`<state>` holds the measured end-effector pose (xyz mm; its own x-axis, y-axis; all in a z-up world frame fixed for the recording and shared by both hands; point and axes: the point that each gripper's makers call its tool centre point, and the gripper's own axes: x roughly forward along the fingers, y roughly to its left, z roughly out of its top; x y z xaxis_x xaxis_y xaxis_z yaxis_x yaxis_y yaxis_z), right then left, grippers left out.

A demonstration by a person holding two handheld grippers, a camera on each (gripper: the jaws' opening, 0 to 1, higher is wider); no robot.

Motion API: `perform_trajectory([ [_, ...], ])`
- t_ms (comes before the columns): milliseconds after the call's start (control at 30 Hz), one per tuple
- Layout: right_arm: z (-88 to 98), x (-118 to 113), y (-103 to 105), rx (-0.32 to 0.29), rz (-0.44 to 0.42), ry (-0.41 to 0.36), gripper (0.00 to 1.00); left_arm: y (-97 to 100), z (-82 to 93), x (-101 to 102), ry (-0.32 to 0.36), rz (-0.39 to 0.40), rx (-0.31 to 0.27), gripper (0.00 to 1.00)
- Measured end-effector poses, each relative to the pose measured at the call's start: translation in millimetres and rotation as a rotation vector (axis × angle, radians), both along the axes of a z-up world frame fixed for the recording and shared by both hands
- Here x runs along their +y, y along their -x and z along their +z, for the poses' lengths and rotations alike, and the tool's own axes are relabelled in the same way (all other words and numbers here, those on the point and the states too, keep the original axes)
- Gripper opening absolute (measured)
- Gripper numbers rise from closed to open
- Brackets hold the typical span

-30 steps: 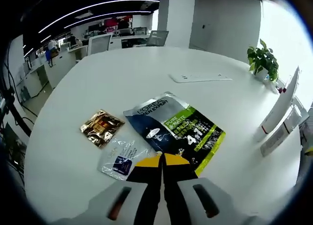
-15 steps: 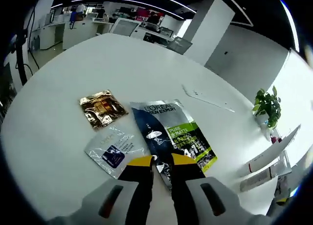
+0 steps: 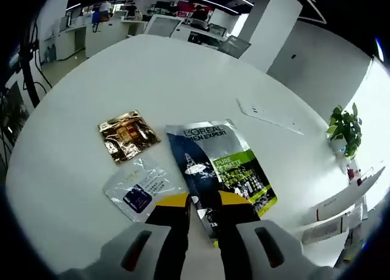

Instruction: Arrange the skincare products in the storage area until every visible bottle or jar stands upright without overlapping.

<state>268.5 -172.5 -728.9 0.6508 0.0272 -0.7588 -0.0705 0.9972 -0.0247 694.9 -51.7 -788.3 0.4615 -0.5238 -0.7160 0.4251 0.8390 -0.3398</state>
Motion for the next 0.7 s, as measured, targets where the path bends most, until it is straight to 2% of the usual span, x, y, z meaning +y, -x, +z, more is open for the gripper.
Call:
perform_trajectory([
  [200,0.2,-0.4,0.0,-0.001,-0.007,-0.006,0.70,-7.8,-5.9,3.3,0.005,0.052,0.017,0.11],
  [267,-0.3,-0.1,0.4,0.001,-0.006,-0.005,0.70,-8.7,-7.4,2.9,-0.019,0.038,0.001,0.07],
  [333,-0.5,0.0,0.5,0.002,-0.006,-0.005,0.70,-9.7,-7.7,1.8,-0.009,0.042,-0.001,0.06],
  [467,-0.8,-0.6,0.8,0.004,-0.010,-0.007,0.70,-10.3,-3.5,-2.6,0.012,0.038,-0.015,0.04],
  [600,-1.5,0.0,0.7,0.007,-0.005,-0.008,0.69,-8.6,5.0,-7.4,0.063,0.029,-0.020,0.04],
  [700,-1.7,1.7,0.2,0.008,0.004,-0.007,0.69,-10.0,7.6,-7.5,0.060,0.015,-0.030,0.04],
])
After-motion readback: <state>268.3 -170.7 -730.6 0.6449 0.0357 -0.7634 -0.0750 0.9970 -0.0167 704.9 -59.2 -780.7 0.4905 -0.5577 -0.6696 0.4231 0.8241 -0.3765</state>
